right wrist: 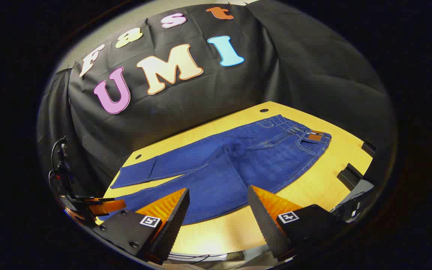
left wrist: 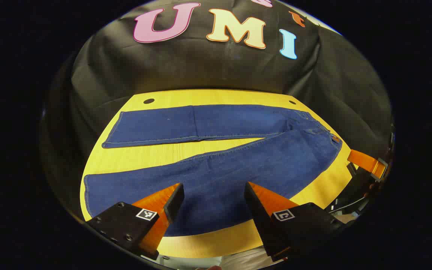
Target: Grasp the waist and the cuffs of the jeans and fold them to make the two legs overlap; first hold the waist and fold one-third of the jeans toward the cuffs, then hold the cuffs and fold the remaining one-third in the same direction to finish folding.
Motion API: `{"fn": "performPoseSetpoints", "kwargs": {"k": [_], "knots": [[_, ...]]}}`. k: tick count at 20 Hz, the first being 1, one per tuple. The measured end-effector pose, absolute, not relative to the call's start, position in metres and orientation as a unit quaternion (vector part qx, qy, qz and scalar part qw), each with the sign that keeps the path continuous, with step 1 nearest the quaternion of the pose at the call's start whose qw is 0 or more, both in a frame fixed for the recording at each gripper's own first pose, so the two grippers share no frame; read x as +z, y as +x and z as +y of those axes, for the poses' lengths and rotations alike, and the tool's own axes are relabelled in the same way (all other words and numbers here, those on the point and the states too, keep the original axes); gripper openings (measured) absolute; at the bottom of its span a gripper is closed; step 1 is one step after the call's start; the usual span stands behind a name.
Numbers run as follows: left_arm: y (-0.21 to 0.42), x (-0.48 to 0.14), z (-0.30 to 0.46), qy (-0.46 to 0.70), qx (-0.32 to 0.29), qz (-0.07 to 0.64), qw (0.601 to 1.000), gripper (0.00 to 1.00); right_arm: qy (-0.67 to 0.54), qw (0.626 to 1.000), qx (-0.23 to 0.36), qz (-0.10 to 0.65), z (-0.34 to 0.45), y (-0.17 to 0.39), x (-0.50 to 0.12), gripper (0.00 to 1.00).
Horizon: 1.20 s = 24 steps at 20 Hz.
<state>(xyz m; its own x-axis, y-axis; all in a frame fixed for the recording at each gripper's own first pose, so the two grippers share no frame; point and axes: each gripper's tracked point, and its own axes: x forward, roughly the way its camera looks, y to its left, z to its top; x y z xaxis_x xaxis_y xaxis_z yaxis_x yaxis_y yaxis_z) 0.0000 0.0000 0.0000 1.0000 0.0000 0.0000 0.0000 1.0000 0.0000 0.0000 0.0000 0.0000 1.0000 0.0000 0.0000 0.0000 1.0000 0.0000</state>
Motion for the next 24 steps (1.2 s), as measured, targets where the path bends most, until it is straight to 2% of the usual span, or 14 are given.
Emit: {"fn": "performPoseSetpoints", "kwargs": {"k": [3,4,5,13,24], "knots": [[0.003,-0.008,0.011,0.014,0.006,0.006,1.000,0.96,-0.002,1.000,-0.002,0.003,-0.001,-0.001,-0.001,0.91],[0.004,-0.012,0.013,0.015,0.006,0.009,1.000,0.96,-0.004,1.000,-0.002,0.004,-0.002,-0.002,-0.002,0.97],[0.004,-0.014,0.016,0.016,0.006,0.011,1.000,0.96,-0.007,1.000,-0.002,0.005,-0.003,-0.003,-0.002,0.98],[-0.002,-0.032,0.045,0.074,-0.002,0.046,0.996,0.96,0.000,1.000,-0.001,0.012,-0.001,-0.004,-0.006,0.97],[-0.034,-0.090,0.084,0.243,-0.090,0.192,0.947,0.96,-0.020,0.998,0.022,0.048,0.004,-0.009,-0.016,0.97]]}}
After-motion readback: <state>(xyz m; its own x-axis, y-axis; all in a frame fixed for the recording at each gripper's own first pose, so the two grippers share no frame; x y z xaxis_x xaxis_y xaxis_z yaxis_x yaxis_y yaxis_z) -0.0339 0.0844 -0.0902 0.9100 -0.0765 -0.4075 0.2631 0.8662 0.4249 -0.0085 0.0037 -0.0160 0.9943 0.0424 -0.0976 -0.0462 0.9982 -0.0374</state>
